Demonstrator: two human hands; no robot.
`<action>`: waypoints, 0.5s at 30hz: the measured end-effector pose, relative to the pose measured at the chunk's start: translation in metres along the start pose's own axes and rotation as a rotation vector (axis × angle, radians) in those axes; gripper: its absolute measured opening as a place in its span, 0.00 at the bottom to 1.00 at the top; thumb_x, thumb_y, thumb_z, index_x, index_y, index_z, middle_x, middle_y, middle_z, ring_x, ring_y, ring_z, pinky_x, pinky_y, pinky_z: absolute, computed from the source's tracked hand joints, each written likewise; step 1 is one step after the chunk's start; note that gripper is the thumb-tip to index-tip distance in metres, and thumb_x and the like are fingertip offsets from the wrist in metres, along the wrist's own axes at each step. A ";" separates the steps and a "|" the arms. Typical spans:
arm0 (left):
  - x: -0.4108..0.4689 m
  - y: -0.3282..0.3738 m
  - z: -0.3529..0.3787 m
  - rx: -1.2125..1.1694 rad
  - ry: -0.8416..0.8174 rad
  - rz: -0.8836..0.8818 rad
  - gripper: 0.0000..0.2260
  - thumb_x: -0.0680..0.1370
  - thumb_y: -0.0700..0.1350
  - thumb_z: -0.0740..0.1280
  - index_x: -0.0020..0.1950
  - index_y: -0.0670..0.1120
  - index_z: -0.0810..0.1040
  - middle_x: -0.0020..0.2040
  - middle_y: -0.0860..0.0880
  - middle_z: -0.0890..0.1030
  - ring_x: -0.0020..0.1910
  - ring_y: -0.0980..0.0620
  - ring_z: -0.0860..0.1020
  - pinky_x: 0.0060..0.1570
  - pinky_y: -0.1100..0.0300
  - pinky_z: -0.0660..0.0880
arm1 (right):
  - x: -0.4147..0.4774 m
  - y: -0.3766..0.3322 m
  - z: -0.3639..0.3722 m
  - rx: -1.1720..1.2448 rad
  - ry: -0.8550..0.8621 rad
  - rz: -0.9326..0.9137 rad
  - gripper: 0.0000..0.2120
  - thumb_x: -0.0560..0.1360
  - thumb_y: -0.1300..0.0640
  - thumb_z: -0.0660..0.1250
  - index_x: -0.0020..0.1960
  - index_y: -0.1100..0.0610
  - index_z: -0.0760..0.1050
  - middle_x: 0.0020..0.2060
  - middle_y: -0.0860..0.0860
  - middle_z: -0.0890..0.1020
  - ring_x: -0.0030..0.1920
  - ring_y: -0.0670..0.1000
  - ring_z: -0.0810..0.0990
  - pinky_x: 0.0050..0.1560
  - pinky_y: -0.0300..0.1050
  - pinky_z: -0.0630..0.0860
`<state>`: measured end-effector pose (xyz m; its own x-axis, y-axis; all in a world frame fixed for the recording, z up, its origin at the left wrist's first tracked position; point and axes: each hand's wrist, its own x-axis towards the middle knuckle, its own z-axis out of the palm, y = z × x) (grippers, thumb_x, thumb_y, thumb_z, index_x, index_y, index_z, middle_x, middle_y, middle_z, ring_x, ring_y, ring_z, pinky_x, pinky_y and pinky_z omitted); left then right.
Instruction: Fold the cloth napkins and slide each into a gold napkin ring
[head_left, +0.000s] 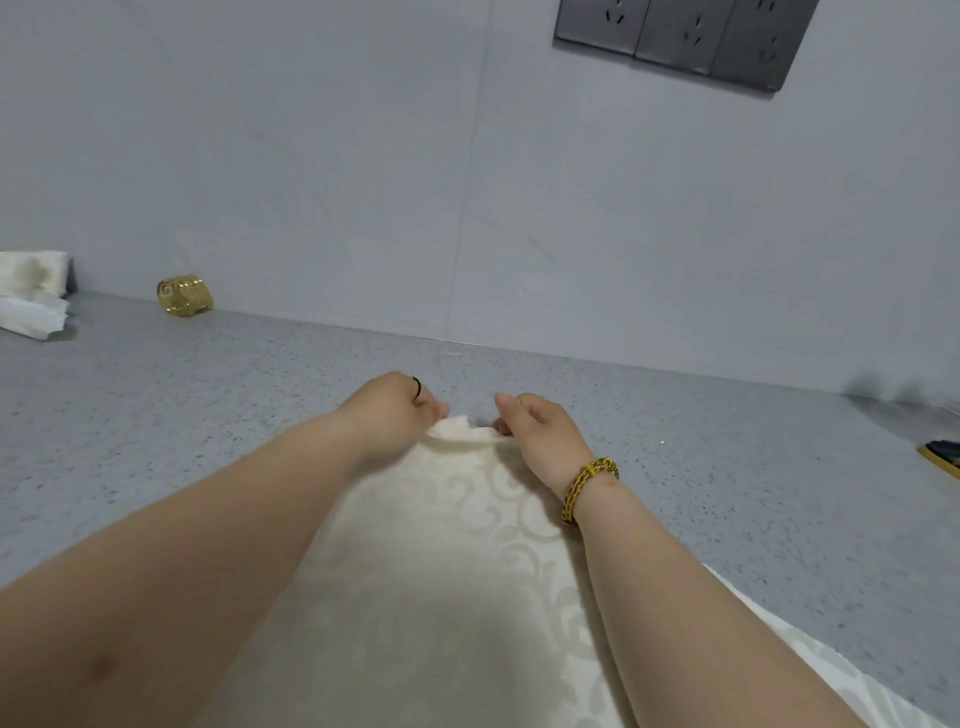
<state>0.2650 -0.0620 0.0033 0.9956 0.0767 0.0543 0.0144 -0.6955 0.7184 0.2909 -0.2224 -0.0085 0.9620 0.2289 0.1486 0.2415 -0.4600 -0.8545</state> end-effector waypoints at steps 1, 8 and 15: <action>0.001 0.000 0.002 -0.028 0.000 -0.004 0.25 0.78 0.43 0.64 0.23 0.48 0.59 0.22 0.53 0.62 0.32 0.50 0.67 0.37 0.62 0.64 | 0.002 0.001 0.000 0.003 0.009 -0.005 0.18 0.79 0.51 0.55 0.33 0.56 0.66 0.36 0.49 0.75 0.36 0.47 0.70 0.39 0.36 0.66; -0.005 -0.002 -0.002 -0.010 -0.100 0.073 0.05 0.74 0.39 0.68 0.48 0.46 0.79 0.40 0.54 0.77 0.41 0.57 0.75 0.38 0.75 0.67 | 0.003 0.007 0.005 -0.078 -0.125 -0.007 0.11 0.69 0.54 0.71 0.38 0.46 0.68 0.34 0.41 0.75 0.44 0.47 0.75 0.60 0.47 0.70; -0.007 -0.001 -0.003 0.189 -0.114 0.114 0.12 0.73 0.39 0.69 0.56 0.45 0.76 0.47 0.53 0.76 0.46 0.55 0.73 0.39 0.69 0.68 | -0.004 -0.003 0.001 -0.329 -0.264 -0.049 0.13 0.70 0.55 0.70 0.37 0.40 0.68 0.41 0.42 0.74 0.57 0.53 0.72 0.65 0.52 0.66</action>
<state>0.2576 -0.0593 0.0042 0.9956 -0.0842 0.0412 -0.0927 -0.8170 0.5692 0.2863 -0.2205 -0.0070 0.8931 0.4496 0.0163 0.3551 -0.6823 -0.6390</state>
